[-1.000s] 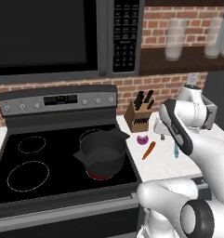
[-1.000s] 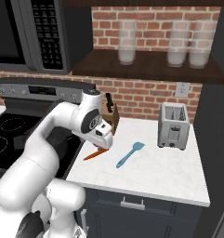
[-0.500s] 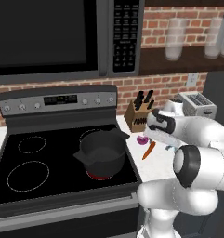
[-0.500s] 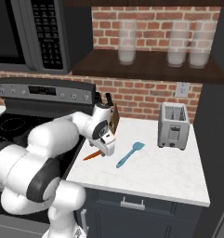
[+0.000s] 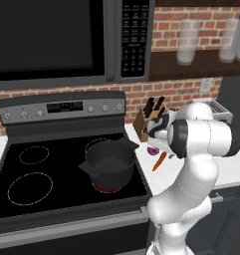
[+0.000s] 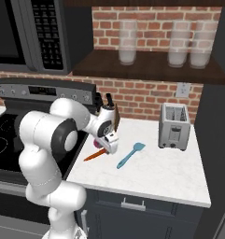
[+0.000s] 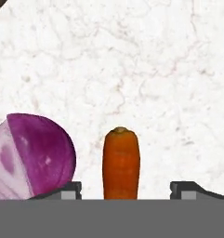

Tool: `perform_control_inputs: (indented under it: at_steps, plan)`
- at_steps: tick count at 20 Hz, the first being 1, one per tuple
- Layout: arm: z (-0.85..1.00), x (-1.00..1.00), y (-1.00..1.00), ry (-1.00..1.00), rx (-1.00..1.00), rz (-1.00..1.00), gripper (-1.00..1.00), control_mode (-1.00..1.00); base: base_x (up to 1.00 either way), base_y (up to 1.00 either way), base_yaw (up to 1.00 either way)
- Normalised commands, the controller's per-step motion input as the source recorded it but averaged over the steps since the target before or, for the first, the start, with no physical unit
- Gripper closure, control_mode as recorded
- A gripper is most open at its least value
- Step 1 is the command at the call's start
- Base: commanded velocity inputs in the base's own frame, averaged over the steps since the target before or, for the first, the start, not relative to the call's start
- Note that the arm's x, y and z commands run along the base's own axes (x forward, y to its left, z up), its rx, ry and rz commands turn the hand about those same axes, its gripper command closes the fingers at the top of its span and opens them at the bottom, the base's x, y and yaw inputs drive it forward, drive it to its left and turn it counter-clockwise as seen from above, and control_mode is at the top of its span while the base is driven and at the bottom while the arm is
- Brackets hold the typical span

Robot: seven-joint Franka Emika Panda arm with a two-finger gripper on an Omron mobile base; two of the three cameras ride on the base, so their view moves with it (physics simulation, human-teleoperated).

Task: Put the carrot and onion in the pot. Retrieve the spatula and lightly stir the vegetables in the pot.

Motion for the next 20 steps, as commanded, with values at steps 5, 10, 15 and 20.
perform_control_inputs:
  at_steps: [5,10,15,20]
  plan:
    - [-0.59,0.12,0.0,-0.06,-0.06,-0.02,-1.0,-1.0,0.0,0.0,0.0]
    - [-0.58,0.0,0.06,-0.12,-0.1,0.0,-1.0,-1.0,0.0,0.0,0.0]
    - [-0.45,0.0,0.33,-0.14,-0.12,0.0,1.0,-1.0,0.0,0.0,0.0]
    - [-0.21,-0.32,0.49,-0.05,-0.03,0.0,1.0,-1.0,0.0,0.0,0.0]
